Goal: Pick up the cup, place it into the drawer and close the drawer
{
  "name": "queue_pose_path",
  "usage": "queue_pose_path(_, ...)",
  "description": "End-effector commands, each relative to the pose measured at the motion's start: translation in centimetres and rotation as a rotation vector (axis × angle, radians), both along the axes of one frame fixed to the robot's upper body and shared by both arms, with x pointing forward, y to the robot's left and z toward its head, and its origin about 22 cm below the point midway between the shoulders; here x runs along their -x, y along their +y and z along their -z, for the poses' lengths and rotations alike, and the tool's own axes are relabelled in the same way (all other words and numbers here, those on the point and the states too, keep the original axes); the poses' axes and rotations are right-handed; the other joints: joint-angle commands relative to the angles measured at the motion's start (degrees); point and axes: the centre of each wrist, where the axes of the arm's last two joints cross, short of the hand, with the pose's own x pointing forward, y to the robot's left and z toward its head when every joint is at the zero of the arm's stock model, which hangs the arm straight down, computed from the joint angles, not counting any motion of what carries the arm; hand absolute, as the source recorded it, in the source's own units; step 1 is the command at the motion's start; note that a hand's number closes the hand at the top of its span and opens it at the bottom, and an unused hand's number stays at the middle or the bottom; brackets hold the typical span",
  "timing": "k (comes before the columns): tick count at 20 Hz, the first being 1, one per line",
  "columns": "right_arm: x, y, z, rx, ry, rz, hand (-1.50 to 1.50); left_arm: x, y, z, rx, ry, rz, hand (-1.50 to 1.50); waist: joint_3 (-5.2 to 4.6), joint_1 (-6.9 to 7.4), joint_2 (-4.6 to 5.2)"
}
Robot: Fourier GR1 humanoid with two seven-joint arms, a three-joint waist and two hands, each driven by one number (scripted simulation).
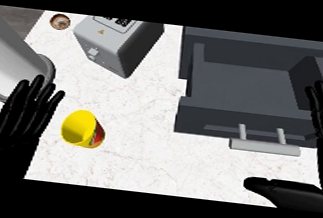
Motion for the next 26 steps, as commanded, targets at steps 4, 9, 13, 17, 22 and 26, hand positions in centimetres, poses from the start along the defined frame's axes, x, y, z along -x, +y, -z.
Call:
queue_pose_path(4,-0.2,-0.9,1.2,0.03,0.014,-0.013,-1.5,0.7,2.8,3.1,0.028,0.091,-0.029,-1.5,-0.06,-0.05,0.01)
queue_pose_path(9,-1.1,-1.3,1.5,0.01,0.016,0.004,-1.5,-0.3,3.4,6.0,-0.006,0.121,-0.114,-1.5,-0.06,-0.09,0.05)
queue_pose_path(13,-1.0,-0.9,0.8,0.028,0.024,-0.015,-1.5,-1.8,4.2,8.7,-0.056,0.153,-0.178,-1.5,-0.07,-0.19,0.05)
queue_pose_path(17,-1.2,-2.6,1.7,0.013,0.019,0.004,-1.5,0.1,7.4,11.8,-0.083,0.18,-0.23,-1.5,-0.07,-0.14,0.07)
queue_pose_path(22,-1.0,-1.6,2.0,0.03,0.016,-0.006,-1.5,-2.4,4.7,14.7,-0.099,0.244,-0.242,-1.5,-0.07,-0.26,0.05)
queue_pose_path(26,-1.5,-1.3,1.4,0.007,0.017,-0.011,-1.5,-1.8,7.7,18.0,-0.115,0.262,-0.285,-1.5,-0.09,-0.28,0.09)
